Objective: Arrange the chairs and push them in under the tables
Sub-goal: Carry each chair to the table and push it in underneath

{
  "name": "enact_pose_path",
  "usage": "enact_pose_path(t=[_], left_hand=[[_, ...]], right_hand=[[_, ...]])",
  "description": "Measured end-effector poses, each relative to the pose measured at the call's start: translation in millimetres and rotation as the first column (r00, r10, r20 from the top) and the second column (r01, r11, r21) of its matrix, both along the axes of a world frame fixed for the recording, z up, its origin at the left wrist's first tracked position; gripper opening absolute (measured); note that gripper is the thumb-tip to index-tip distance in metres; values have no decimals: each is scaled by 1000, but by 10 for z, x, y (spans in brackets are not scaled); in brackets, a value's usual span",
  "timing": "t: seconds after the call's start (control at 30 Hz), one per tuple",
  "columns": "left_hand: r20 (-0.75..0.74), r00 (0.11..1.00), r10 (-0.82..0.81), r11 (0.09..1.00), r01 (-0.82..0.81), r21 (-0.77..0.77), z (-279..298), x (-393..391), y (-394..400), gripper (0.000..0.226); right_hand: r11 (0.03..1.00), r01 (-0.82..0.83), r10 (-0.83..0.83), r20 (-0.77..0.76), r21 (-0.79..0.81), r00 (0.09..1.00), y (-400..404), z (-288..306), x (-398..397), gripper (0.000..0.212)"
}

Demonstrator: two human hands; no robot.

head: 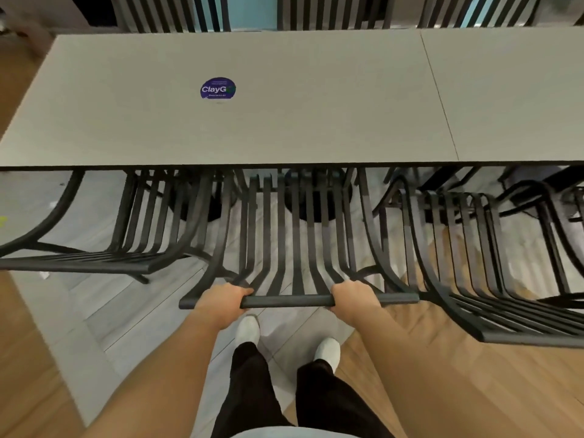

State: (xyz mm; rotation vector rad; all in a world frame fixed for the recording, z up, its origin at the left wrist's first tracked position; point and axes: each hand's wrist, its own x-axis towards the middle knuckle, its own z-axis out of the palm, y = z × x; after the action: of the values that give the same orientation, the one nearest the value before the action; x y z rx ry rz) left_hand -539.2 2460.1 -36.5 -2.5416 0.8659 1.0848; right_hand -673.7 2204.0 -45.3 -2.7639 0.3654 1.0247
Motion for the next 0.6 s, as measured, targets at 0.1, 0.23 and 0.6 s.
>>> enact_pose_path(t=[0.1, 0.23, 0.6], left_hand=[[-12, 1000, -24, 1000, 24, 19, -6, -165, -72, 51], [-14, 1000, -20, 1000, 20, -5, -13, -362, -177, 51], [12, 996, -83, 994, 84, -65, -19, -386, -622, 49]], right_hand=[[1000, -5, 5, -22, 17, 1000, -65, 8, -175, 30], [1000, -4, 4, -22, 12, 1000, -169, 26, -396, 32], [1000, -11, 11, -36, -10, 999, -636, 31, -447, 34]])
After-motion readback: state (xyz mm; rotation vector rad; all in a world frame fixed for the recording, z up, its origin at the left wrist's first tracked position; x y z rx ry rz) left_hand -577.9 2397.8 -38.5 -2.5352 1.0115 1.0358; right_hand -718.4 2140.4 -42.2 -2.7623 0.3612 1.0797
